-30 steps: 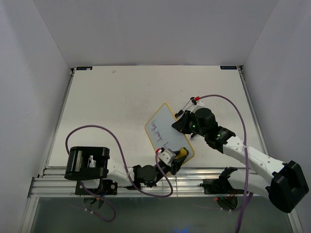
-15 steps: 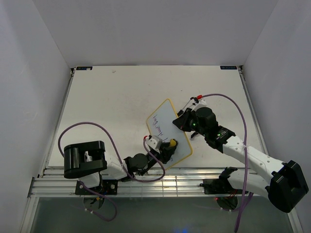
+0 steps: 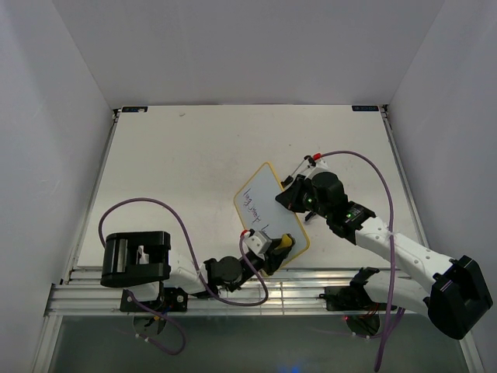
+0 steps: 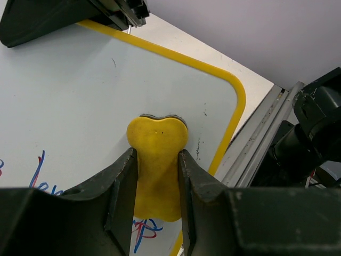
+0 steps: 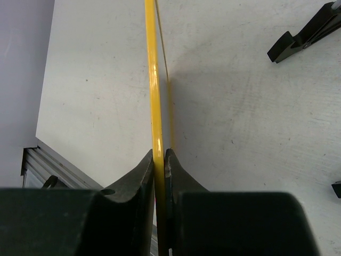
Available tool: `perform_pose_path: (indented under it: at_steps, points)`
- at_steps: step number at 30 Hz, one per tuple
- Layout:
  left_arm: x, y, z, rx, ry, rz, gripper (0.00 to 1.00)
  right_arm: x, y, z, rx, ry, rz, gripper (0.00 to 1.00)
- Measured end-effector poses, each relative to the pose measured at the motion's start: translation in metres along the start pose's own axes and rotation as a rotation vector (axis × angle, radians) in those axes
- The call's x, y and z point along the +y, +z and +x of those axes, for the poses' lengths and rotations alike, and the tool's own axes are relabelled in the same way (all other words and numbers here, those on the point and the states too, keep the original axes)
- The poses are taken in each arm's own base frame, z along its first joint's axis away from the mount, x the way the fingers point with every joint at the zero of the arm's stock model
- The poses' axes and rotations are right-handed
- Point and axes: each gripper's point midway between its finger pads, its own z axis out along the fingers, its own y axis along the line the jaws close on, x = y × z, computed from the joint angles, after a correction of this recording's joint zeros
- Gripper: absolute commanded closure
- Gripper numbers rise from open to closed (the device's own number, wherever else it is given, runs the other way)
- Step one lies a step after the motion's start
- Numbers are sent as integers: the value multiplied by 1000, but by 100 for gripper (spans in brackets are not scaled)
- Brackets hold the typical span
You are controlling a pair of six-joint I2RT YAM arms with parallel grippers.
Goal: Erase the whiteboard
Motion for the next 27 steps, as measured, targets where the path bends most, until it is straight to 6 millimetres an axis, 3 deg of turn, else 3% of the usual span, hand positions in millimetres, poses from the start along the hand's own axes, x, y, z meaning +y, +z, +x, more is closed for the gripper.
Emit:
perform_pose_path:
  at_steps: [6, 11, 13, 17, 20, 27]
  points:
    - [-6, -2, 1, 2, 25, 18, 87, 2, -1, 3, 15, -1, -13, 92]
    - [3, -2, 0, -6, 9, 4, 87, 3, -1, 3, 15, -2, -17, 92]
    - [18, -4, 0, -1, -9, -17, 87, 4, -1, 1, 8, 4, -20, 92]
    - [71, -13, 2, 17, -25, -137, 87, 9, -2, -2, -1, 24, -38, 92]
    - [99, -16, -5, 6, -53, -209, 87, 15, -3, -5, -13, 33, -64, 92]
    - [142, -26, -4, 26, -121, -341, 87, 16, -3, 4, 6, 36, -92, 92]
